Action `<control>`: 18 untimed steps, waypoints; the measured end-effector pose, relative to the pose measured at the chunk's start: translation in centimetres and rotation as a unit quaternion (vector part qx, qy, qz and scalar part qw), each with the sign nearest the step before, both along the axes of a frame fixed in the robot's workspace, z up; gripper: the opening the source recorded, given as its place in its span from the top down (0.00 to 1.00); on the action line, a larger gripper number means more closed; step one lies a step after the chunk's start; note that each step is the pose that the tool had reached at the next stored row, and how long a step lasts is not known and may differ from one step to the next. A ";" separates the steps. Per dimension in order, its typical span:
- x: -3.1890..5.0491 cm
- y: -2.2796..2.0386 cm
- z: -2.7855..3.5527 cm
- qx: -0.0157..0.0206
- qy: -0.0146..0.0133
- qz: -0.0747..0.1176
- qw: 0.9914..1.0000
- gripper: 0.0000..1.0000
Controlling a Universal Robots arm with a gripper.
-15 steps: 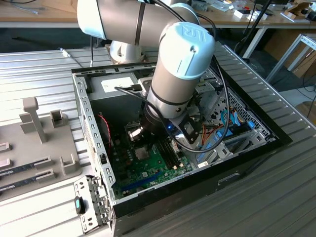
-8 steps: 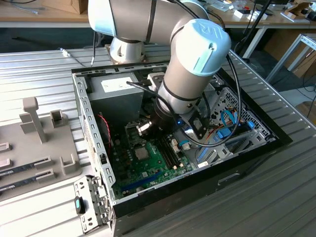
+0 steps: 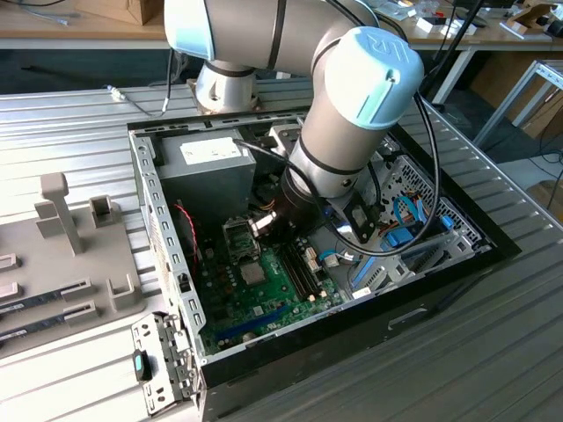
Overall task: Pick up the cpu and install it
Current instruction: 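Close the cpu cover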
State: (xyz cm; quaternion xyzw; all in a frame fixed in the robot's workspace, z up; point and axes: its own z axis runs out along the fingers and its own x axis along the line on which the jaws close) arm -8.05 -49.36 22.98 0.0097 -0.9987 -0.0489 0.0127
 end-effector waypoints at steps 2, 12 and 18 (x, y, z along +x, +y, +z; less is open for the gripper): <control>0.20 0.07 0.01 0.000 0.000 0.000 1.000 0.89; 1.73 1.36 -0.15 0.045 0.002 0.008 0.999 0.89; 1.73 1.54 -0.49 0.063 0.003 0.031 0.998 0.89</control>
